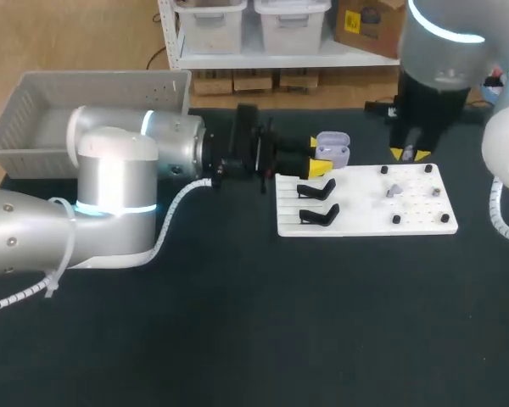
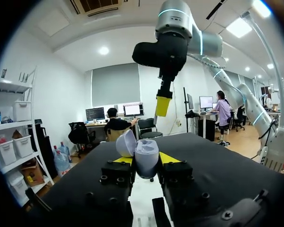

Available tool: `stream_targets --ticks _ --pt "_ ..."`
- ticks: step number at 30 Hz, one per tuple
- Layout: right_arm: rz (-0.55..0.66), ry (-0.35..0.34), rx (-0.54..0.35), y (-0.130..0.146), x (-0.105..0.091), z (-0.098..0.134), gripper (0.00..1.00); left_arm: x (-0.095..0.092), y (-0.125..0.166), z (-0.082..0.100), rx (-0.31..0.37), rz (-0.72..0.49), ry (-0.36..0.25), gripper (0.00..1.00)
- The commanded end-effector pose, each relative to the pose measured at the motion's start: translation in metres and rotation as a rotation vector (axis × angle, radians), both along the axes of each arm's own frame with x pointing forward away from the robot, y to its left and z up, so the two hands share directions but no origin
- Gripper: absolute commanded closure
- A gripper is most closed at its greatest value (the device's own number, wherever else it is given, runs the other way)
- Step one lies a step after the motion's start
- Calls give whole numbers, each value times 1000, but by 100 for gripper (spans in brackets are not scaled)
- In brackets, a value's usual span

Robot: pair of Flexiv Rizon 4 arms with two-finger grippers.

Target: Pick up each earbud case from the left stands, insert the matching earbuds, close the lid, and place the case in the box.

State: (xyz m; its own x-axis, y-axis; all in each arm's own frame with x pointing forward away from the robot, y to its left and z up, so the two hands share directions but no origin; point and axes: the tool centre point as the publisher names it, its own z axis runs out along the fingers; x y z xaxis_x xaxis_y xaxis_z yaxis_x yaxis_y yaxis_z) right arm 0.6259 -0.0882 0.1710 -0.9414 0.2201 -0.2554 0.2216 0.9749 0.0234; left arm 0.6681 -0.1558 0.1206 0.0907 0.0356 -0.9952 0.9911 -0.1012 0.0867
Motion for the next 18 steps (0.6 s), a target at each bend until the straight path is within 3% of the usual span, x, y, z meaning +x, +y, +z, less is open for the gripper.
stream_targets --ticks 1,5,18 --pt "-40 19 22 3 -1 6 100 -5 -2 -2 -2 11 3 100" --pt "-82 58 43 8 -4 6 100 -5 -3 -1 0 20 13 100" --pt "-82 58 43 8 -4 6 100 -5 -3 -1 0 20 13 100"
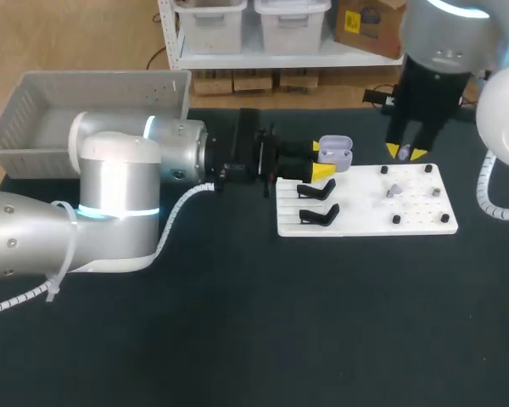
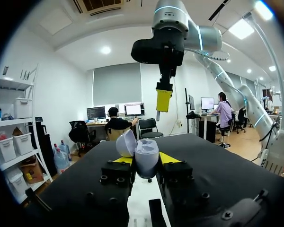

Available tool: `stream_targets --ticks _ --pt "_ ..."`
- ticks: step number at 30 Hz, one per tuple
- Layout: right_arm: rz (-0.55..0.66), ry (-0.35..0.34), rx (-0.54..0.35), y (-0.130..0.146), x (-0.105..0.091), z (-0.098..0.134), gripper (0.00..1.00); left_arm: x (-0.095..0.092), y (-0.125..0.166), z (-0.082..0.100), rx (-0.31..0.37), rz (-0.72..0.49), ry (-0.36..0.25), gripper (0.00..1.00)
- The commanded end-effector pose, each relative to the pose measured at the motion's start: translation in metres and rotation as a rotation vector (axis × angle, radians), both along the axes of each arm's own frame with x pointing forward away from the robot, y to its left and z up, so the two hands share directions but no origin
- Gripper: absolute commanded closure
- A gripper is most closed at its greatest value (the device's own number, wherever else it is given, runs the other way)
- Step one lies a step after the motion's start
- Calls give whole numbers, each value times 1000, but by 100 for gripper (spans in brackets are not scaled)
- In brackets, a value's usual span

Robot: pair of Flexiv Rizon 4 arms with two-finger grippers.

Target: Pick up each earbud case from the left stands, insert the matching earbuds, close the lid, and place the case in the box.

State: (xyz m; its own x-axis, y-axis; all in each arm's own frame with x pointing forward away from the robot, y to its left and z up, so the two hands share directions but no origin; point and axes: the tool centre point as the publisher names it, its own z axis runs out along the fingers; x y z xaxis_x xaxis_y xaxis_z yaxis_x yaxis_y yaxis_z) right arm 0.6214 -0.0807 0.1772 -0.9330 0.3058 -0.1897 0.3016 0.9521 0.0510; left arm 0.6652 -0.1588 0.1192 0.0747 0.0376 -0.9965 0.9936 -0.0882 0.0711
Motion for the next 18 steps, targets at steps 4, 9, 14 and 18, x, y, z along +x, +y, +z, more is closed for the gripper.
stream_targets --ticks 4,9,14,18 --pt "-15 -9 -2 5 1 2 100 -2 0 0 -1 7 -2 100" --pt "-142 -48 -22 21 9 6 100 -2 0 0 -1 7 -2 100" --pt "-232 -19 -10 34 14 10 100 -2 0 0 -1 7 -2 100" --pt "-284 7 -7 43 18 12 100 -2 0 0 -1 7 -2 100"
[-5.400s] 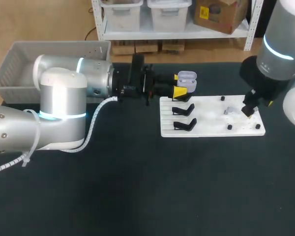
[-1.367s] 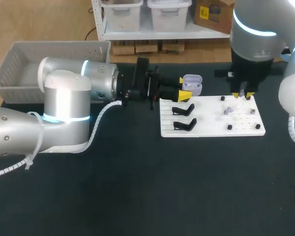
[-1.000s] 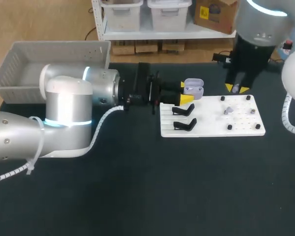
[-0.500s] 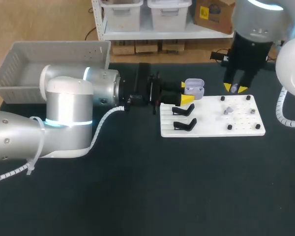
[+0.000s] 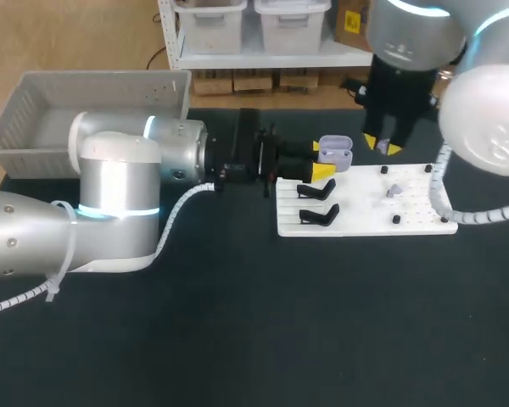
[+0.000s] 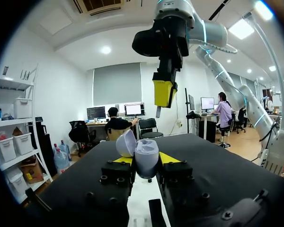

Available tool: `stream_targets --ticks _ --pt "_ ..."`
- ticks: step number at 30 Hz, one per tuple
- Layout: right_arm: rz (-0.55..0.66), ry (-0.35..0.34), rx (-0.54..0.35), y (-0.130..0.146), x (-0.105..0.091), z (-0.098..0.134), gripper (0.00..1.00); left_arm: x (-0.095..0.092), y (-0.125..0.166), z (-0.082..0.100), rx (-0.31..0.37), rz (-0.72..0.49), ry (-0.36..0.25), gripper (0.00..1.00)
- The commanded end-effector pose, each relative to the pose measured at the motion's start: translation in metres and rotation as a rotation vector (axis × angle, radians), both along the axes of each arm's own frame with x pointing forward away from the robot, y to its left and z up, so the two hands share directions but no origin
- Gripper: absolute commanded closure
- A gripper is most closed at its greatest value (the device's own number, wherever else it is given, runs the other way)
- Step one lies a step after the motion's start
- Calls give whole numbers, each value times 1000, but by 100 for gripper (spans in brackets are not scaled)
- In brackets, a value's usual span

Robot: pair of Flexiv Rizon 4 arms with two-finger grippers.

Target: Pick up each earbud case from the left stands, insert the matching earbuds, close the lid, and place the case in the box.

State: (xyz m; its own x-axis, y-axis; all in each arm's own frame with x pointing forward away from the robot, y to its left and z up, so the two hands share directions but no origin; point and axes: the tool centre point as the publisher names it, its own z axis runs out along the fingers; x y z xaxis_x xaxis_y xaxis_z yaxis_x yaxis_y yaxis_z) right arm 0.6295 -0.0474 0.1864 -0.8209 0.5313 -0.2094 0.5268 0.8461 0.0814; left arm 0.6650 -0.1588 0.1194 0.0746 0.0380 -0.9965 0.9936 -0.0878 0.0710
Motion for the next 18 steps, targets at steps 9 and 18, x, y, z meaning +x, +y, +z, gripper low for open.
stream_targets --ticks 9,18 --pt "-69 93 -2 25 17 -4 100 -1 0 -1 -10 7 4 100" --pt "-40 100 -37 34 20 -8 100 -1 -1 -2 -21 9 11 100"
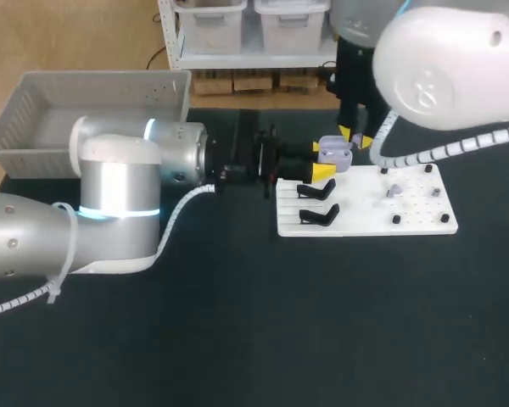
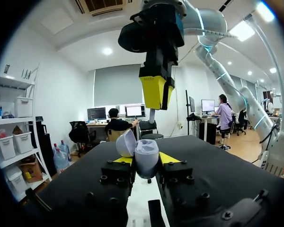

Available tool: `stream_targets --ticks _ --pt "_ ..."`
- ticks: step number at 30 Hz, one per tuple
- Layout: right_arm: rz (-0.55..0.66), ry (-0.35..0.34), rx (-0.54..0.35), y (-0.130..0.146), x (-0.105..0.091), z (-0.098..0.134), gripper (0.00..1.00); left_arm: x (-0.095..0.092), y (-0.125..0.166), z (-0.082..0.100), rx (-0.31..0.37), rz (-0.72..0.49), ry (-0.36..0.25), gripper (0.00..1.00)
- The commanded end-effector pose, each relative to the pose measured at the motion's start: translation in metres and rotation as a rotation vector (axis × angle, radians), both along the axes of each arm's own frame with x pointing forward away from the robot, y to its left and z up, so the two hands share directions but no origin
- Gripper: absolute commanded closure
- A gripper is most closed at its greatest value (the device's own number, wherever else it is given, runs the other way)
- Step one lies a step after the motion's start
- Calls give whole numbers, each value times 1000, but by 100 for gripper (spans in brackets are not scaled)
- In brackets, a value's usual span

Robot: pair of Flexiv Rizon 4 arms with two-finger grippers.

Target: Pick up each earbud case from the left stands, insert the matching earbuds, close the lid, and place the case in the box.

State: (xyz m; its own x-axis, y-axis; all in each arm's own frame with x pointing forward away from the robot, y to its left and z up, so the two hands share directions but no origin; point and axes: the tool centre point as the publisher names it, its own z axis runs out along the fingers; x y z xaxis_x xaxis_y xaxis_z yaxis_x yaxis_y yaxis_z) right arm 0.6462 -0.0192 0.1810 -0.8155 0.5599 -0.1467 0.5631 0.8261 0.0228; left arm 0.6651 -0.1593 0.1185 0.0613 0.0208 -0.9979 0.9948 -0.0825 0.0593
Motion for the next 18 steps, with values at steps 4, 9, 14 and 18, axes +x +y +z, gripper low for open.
stream_targets --ticks 4,9,14,18 --pt "4 25 -28 8 5 -5 100 -1 0 -1 -3 5 -2 100" --pt "21 36 -29 11 7 -8 100 -1 0 -1 -3 5 -2 100" --pt "48 40 -26 13 10 -13 100 -1 0 -1 -3 5 -2 100" --pt "57 48 -25 13 13 -16 100 -1 0 -1 -3 5 -2 100"
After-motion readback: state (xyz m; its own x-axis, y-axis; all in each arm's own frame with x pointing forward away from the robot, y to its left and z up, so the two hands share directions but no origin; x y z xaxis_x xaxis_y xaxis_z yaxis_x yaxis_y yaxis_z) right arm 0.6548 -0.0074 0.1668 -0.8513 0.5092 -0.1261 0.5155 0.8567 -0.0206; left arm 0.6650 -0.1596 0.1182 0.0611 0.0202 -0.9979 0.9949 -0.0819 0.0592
